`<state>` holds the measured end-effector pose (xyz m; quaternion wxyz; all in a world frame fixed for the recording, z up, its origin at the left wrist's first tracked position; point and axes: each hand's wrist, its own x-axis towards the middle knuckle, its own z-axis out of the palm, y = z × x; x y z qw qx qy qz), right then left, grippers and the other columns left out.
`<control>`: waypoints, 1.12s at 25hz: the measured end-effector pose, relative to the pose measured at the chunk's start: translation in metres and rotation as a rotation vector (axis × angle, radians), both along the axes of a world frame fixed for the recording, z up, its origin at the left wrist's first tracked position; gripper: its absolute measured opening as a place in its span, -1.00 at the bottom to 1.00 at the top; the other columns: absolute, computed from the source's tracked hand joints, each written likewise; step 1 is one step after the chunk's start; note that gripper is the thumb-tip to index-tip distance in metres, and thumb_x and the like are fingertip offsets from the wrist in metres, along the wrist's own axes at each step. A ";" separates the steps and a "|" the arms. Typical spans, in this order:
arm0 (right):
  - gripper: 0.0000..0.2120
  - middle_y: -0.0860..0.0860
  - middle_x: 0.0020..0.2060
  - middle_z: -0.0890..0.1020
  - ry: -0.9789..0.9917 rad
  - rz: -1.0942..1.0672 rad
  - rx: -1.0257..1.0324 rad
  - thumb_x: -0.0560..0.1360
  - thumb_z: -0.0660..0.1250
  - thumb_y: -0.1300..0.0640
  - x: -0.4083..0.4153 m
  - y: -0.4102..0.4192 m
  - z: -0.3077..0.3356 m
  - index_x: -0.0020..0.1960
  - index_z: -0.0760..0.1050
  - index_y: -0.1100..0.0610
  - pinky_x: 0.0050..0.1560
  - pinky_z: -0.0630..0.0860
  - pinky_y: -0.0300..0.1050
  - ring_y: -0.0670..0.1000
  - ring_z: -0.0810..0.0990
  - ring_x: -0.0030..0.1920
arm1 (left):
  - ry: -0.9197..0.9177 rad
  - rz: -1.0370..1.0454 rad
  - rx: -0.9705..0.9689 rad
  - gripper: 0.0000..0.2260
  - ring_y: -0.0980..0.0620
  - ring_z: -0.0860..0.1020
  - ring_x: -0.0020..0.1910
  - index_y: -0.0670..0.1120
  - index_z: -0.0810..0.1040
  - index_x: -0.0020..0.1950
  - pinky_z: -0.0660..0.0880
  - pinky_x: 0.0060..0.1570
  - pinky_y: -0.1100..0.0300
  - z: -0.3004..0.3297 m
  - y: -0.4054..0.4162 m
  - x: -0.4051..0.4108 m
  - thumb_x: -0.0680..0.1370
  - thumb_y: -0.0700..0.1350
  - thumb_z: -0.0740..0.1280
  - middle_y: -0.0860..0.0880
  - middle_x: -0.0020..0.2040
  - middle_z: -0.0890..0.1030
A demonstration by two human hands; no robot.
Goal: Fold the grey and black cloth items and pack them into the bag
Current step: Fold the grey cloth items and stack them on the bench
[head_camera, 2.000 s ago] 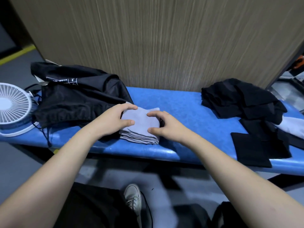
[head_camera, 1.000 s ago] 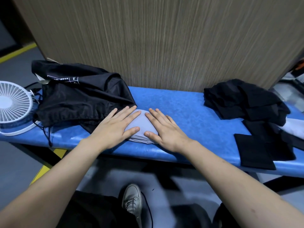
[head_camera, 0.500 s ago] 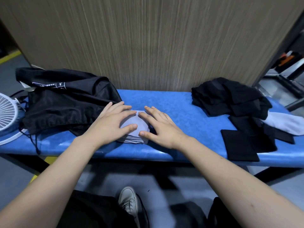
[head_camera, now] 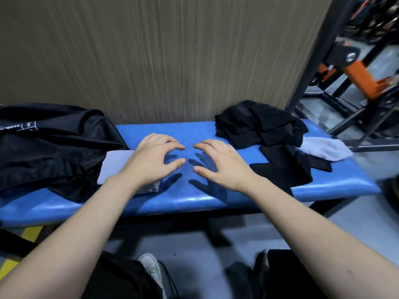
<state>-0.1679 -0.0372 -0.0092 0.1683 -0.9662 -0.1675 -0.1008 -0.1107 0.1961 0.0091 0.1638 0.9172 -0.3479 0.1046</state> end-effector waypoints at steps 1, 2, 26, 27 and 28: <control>-0.40 -0.06 0.38 0.42 0.002 -0.014 -0.004 0.53 0.17 -0.32 -0.004 -0.010 0.001 0.47 0.32 -0.05 0.41 0.23 -0.05 -0.03 0.31 0.41 | -0.001 -0.017 0.005 -0.47 0.06 0.44 0.26 0.12 0.59 0.25 0.17 0.39 0.13 0.001 -0.010 0.000 0.47 0.36 0.11 0.15 0.20 0.56; -0.43 -0.07 0.35 0.43 0.005 -0.027 -0.011 0.54 0.19 -0.30 -0.009 -0.021 0.001 0.45 0.33 -0.05 0.38 0.23 -0.07 -0.04 0.33 0.38 | 0.001 -0.029 0.006 -0.48 0.05 0.44 0.25 0.13 0.58 0.25 0.20 0.37 0.13 0.001 -0.021 0.000 0.48 0.36 0.11 0.16 0.19 0.56; -0.53 -0.04 0.22 0.50 -0.047 -0.698 0.163 0.48 0.25 -0.28 -0.091 -0.280 -0.021 0.29 0.48 -0.06 0.27 0.33 0.06 0.08 0.43 0.26 | -0.013 -0.294 -0.119 -0.66 0.05 0.46 0.17 0.10 0.52 0.30 0.32 0.26 0.10 -0.023 -0.282 -0.023 0.54 0.12 0.28 0.15 0.22 0.52; -0.57 -0.01 0.22 0.48 -0.078 -0.757 0.180 0.50 0.30 -0.22 -0.094 -0.291 -0.024 0.29 0.49 -0.05 0.27 0.33 0.07 0.10 0.43 0.26 | -0.013 -0.300 -0.130 -0.65 0.05 0.45 0.17 0.09 0.51 0.31 0.34 0.26 0.09 -0.024 -0.295 -0.024 0.54 0.11 0.28 0.15 0.23 0.51; -0.59 0.00 0.23 0.46 -0.100 -0.817 0.193 0.51 0.32 -0.19 -0.096 -0.300 -0.027 0.29 0.49 -0.05 0.27 0.33 0.07 0.12 0.42 0.26 | -0.012 -0.308 -0.138 -0.64 0.05 0.45 0.17 0.09 0.51 0.32 0.35 0.25 0.09 -0.026 -0.307 -0.025 0.54 0.10 0.28 0.15 0.23 0.51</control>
